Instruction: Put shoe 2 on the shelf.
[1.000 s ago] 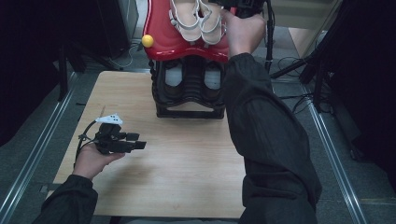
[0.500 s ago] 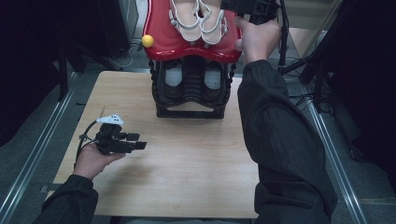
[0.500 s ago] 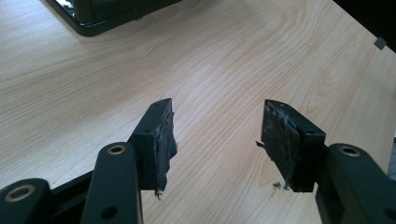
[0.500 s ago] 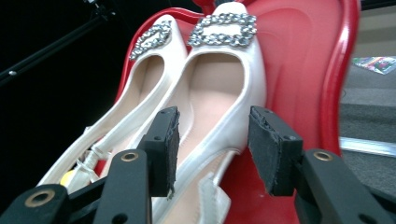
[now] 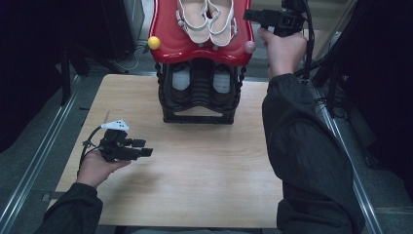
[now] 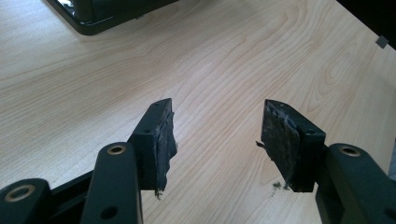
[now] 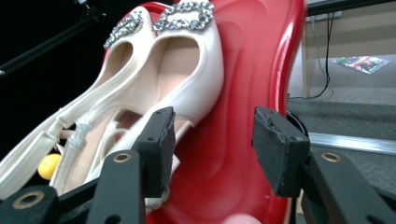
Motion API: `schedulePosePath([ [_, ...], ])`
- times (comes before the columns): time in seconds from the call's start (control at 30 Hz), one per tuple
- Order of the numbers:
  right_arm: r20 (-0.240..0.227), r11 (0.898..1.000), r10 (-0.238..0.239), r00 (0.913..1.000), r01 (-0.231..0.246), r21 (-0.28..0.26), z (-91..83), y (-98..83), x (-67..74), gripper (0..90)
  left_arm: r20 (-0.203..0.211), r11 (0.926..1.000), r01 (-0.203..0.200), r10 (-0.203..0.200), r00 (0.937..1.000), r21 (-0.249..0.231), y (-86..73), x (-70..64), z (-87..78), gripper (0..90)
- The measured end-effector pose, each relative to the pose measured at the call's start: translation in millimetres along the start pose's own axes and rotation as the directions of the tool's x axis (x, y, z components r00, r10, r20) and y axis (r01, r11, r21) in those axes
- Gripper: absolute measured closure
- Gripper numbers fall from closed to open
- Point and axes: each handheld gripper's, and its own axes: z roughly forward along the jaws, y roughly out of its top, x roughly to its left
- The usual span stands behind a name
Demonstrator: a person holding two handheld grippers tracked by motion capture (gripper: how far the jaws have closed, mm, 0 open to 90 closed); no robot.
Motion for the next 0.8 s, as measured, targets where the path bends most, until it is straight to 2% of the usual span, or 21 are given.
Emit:
schedulePosePath([
  [0.27, 0.030, 1.000, 0.000, 0.9996, -0.001, 0.014, -13.1, -12.8, -17.9, 49.7, 0.011, 1.0000, -0.002, 0.002, 0.9999, 0.003, 0.2, -0.6, 1.0, 44.5],
  [0.5, 0.044, 1.000, 0.027, 0.9987, -0.027, 0.005, -20.1, -27.7, -37.3, 49.4, 0.007, 1.0000, -0.001, 0.001, 1.0000, 0.006, 0.0, -0.8, 1.7, 44.1],
  [0.8, 0.069, 0.999, 0.036, 0.9970, -0.038, 0.037, -24.0, -51.3, -57.4, 48.9, 0.002, 1.0000, 0.004, -0.004, 1.0000, 0.007, -0.4, -0.8, 3.7, 44.0],
])
